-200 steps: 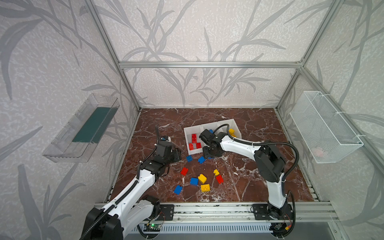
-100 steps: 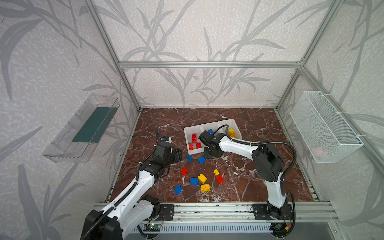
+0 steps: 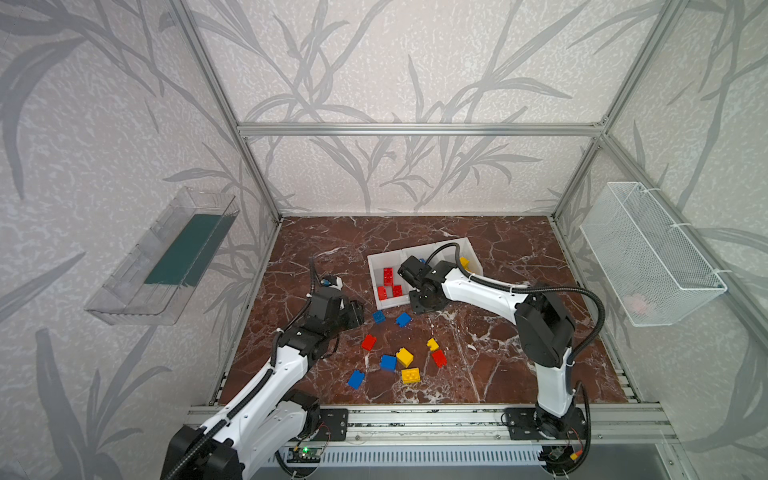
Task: Sort the legos into containers by color
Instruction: 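Grasp a blue brick with the right gripper and drop it in the middle compartment, then grasp the blue square brick with the left gripper while the right gripper withdraws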
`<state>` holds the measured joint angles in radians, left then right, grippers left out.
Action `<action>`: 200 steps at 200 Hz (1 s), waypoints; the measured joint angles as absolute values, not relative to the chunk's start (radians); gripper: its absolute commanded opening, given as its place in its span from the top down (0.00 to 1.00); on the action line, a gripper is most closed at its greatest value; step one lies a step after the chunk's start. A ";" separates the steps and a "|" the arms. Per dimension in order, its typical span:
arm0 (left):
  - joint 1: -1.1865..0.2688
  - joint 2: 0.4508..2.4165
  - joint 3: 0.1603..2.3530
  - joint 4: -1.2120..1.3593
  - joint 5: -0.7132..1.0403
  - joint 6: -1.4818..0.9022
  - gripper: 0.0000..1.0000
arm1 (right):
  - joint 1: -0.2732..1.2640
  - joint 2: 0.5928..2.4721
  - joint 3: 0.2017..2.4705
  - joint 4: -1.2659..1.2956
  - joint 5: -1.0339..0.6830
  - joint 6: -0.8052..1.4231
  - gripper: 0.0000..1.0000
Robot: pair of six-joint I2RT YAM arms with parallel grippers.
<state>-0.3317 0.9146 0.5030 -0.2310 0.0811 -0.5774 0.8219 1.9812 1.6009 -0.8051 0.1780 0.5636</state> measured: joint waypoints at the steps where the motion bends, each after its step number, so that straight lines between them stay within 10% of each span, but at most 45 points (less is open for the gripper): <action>1: -0.332 0.915 0.503 -0.231 0.081 -0.577 0.39 | 0.821 1.981 1.605 -0.805 0.179 0.561 0.63; 200: -0.332 0.875 0.492 -0.237 0.096 -0.603 0.39 | 0.657 2.135 1.919 -0.898 0.178 0.435 0.38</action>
<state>-0.3317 0.8753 0.4923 -0.2371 0.0963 -0.6033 0.6567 2.1353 1.9186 -0.8978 0.1783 0.4355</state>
